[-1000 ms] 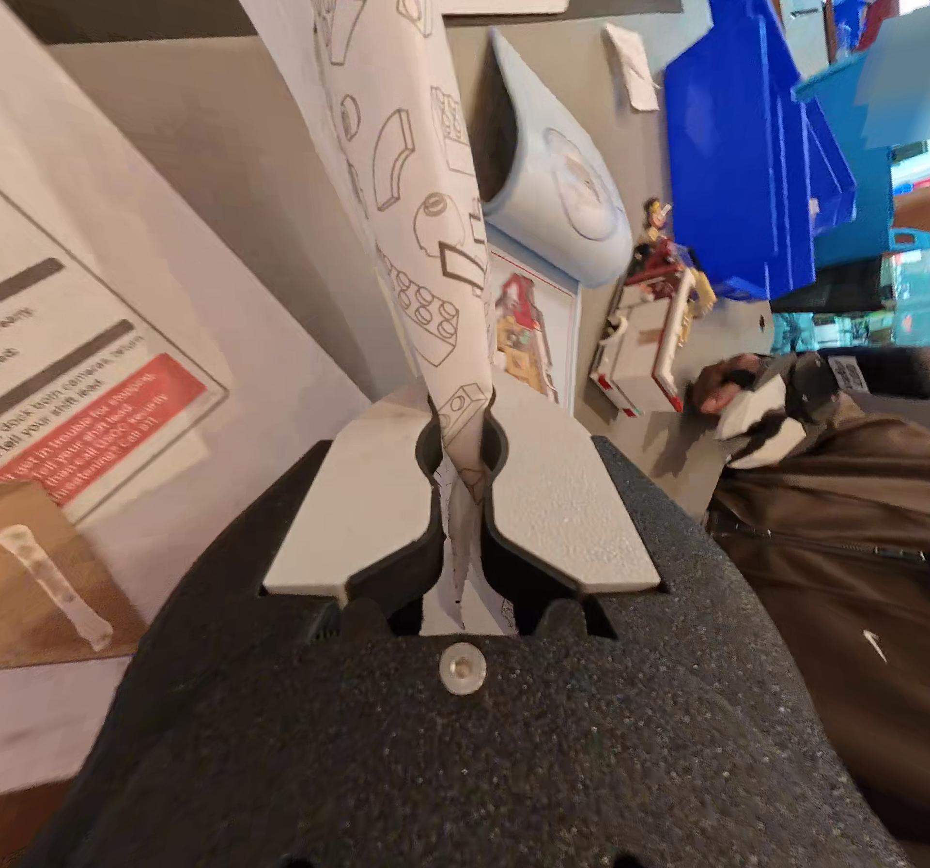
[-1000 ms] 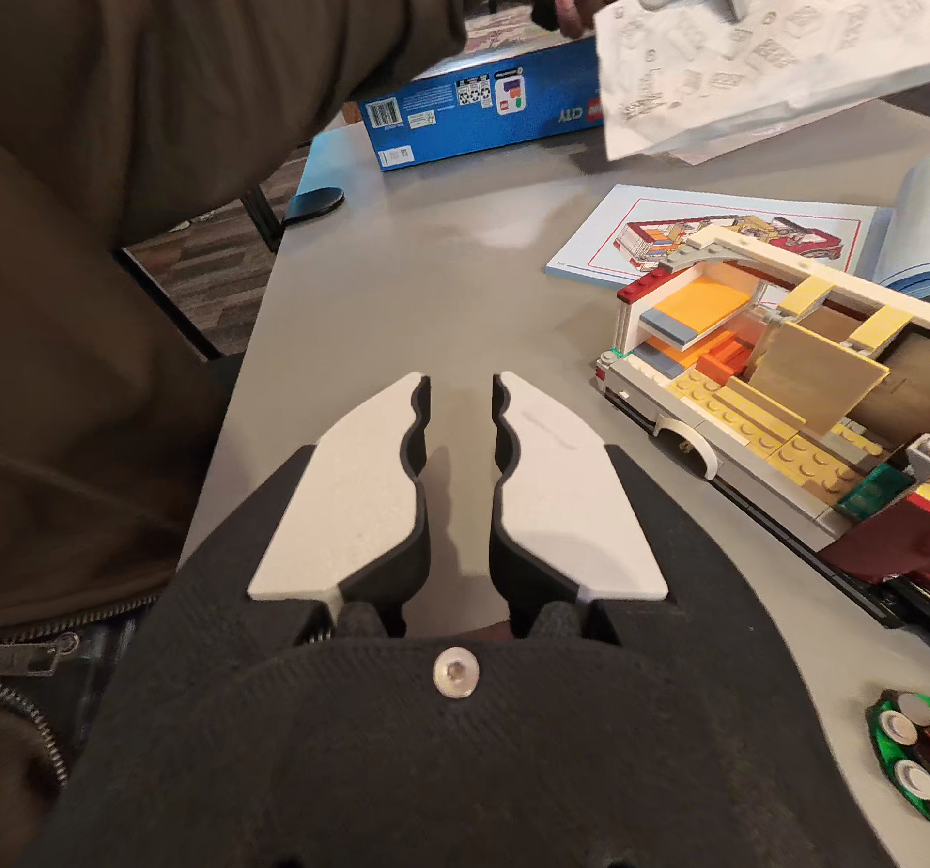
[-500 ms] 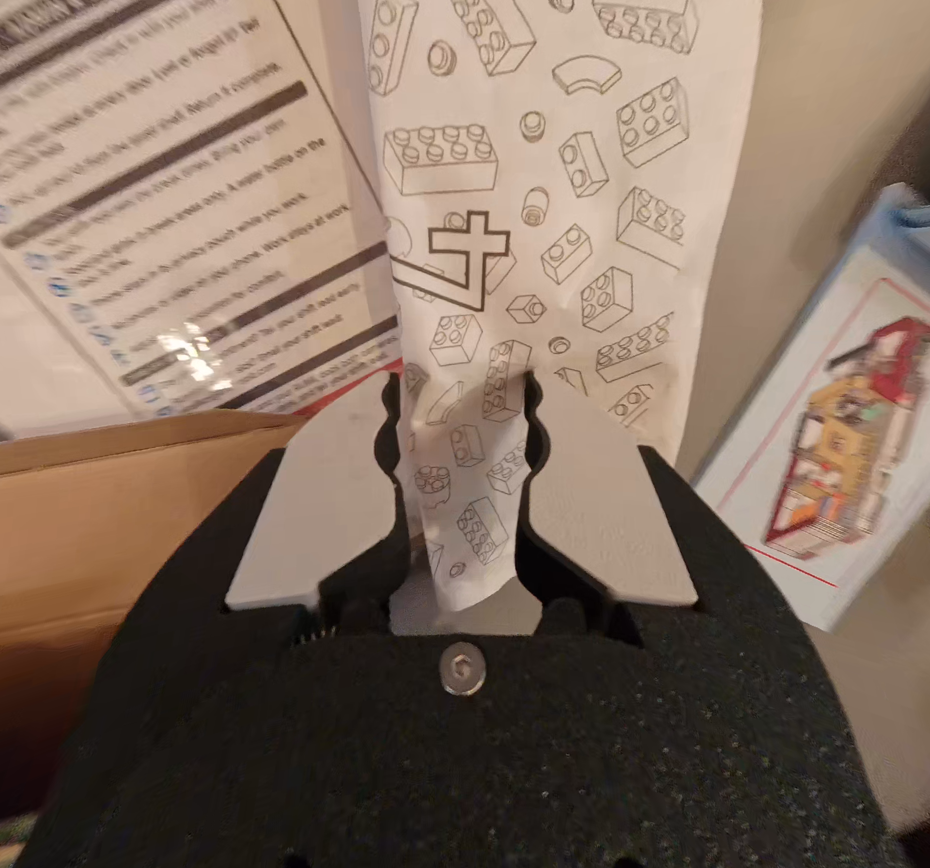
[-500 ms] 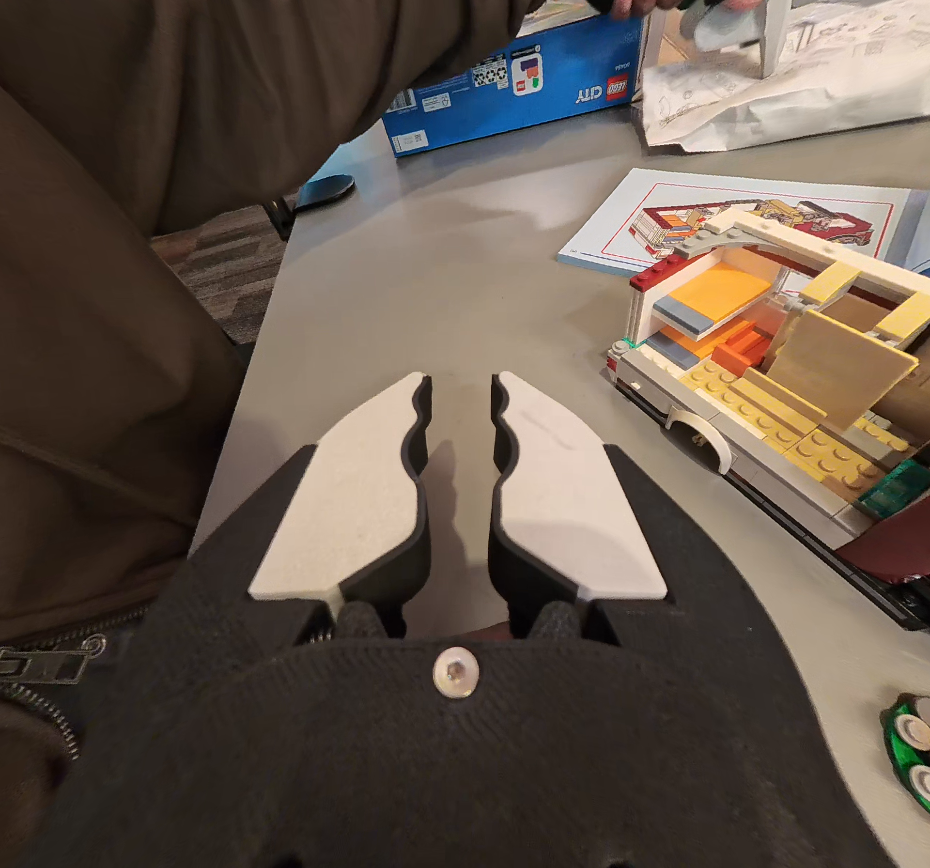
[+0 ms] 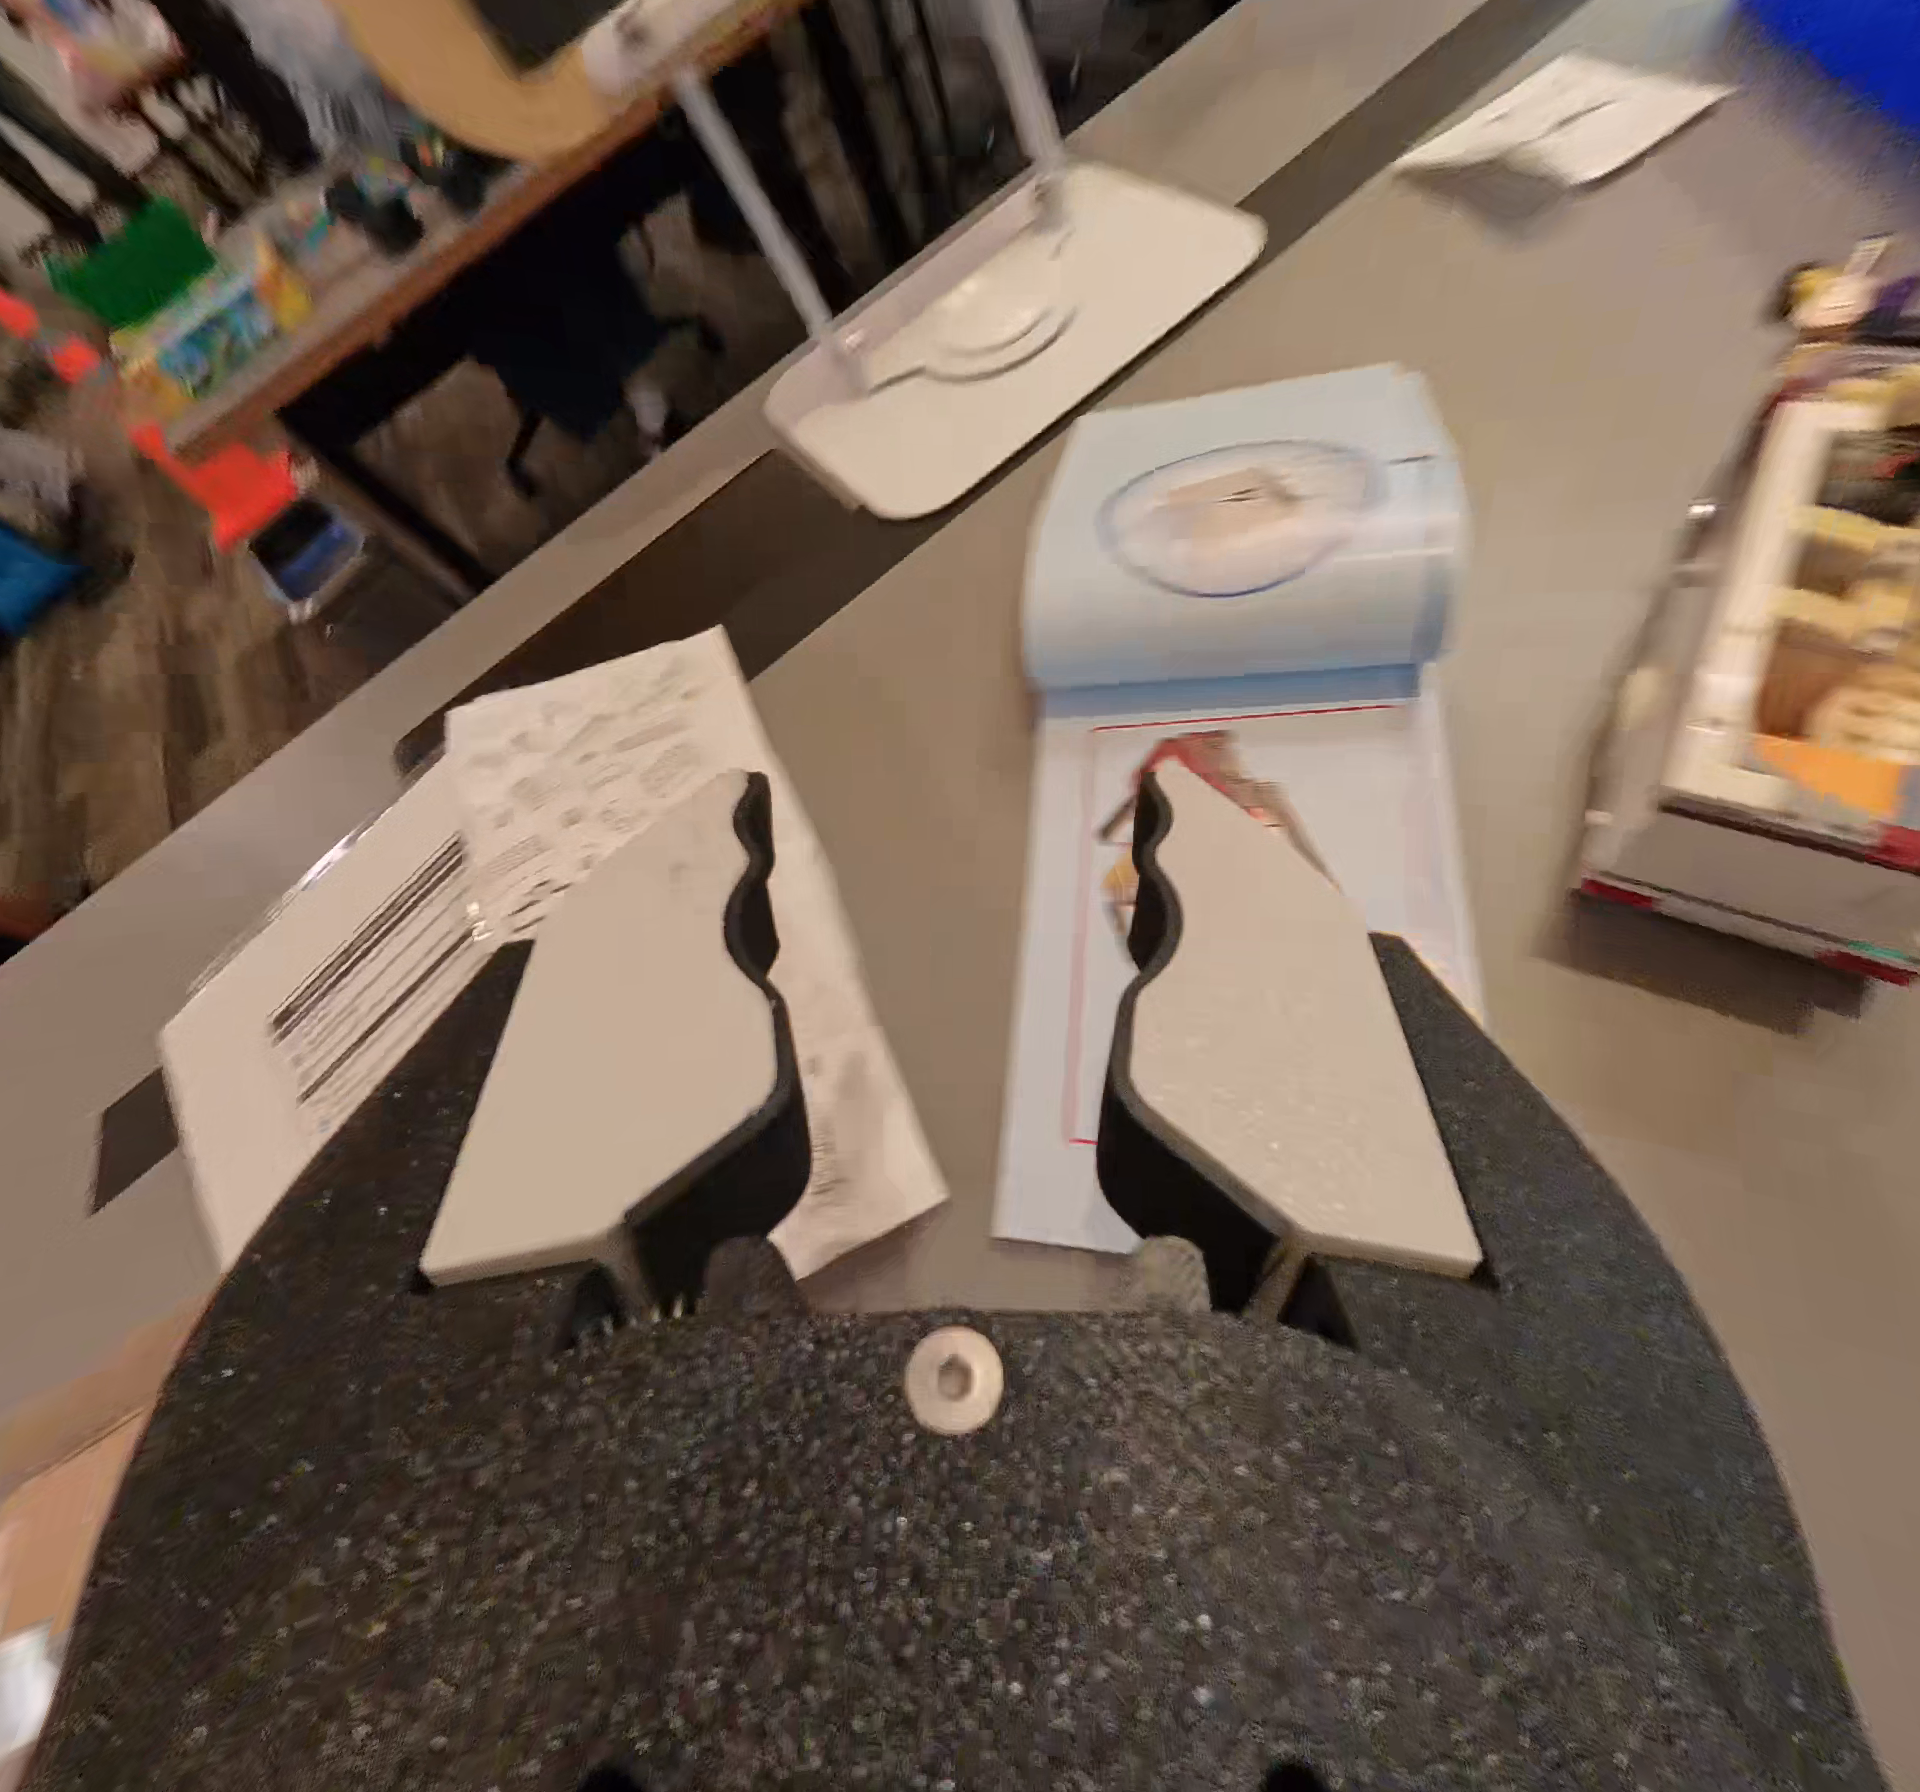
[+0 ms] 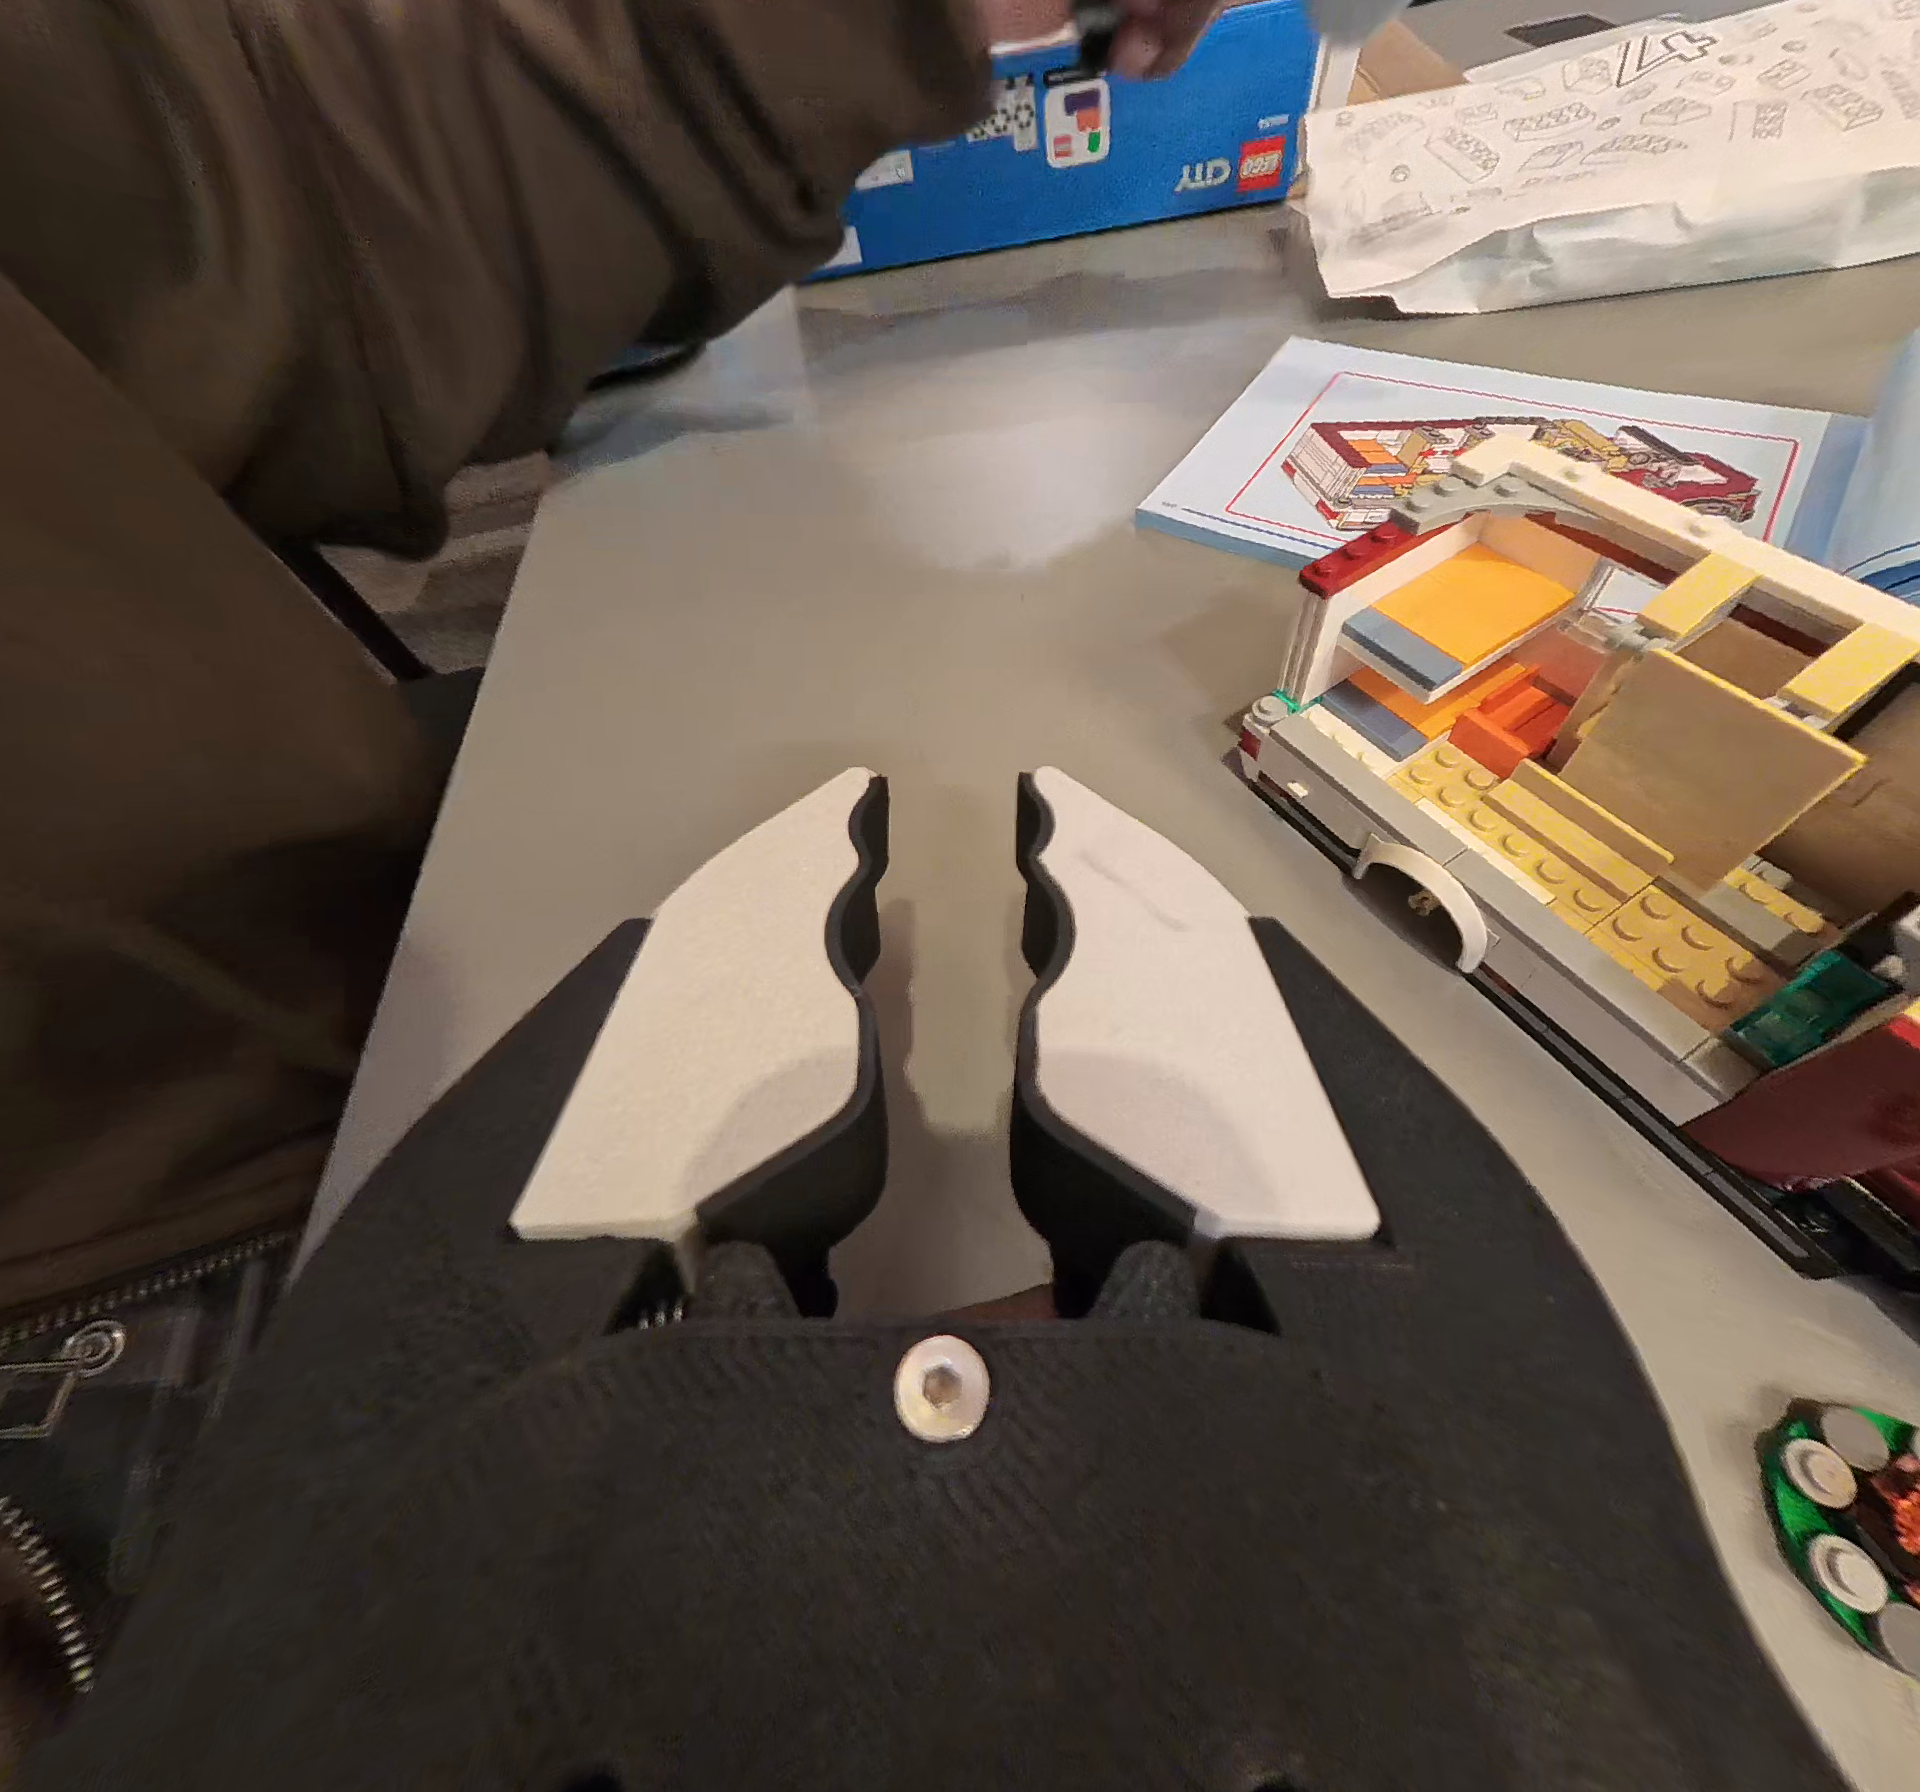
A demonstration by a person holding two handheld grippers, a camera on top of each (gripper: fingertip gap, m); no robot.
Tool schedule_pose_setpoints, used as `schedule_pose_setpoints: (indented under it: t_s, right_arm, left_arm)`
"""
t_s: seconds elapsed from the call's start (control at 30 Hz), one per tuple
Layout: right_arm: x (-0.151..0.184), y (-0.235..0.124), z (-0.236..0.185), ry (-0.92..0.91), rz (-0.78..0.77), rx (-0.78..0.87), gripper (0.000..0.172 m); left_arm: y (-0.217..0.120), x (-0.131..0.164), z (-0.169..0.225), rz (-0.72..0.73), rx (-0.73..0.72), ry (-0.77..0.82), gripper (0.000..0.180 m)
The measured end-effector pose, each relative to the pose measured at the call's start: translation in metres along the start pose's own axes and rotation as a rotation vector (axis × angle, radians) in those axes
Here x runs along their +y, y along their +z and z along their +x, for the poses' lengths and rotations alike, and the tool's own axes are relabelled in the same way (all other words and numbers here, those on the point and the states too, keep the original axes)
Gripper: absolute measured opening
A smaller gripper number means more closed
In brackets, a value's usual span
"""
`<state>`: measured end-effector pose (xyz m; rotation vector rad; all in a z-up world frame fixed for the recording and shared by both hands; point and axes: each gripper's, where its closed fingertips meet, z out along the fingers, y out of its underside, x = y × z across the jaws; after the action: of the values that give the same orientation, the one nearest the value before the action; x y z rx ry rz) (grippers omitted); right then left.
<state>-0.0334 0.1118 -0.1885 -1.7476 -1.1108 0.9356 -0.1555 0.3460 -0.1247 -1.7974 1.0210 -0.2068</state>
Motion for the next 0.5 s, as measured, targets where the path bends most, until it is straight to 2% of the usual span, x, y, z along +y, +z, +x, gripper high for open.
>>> schedule_pose_setpoints:
  t_s: [0.13,0.23,0.37,0.5]
  right_arm:
    - [0.010,-0.013,0.010,-0.067,-0.050,0.111,0.028]
    - [0.012,-0.051,0.013,-0.089,-0.078,0.238,0.030]
    - [0.013,-0.144,0.028,-0.211,-0.211,0.524,0.031]
    - [0.008,-0.269,0.060,-0.533,-0.499,0.806,0.033]
  left_arm:
    - [-0.011,0.026,0.056,0.142,0.016,-0.020,0.065]
    - [-0.017,0.056,0.076,0.128,0.030,-0.046,0.061]
    - [-0.023,0.069,0.087,0.104,0.065,-0.029,0.061]
    - [-0.019,0.075,0.094,0.051,0.084,0.022,0.060]
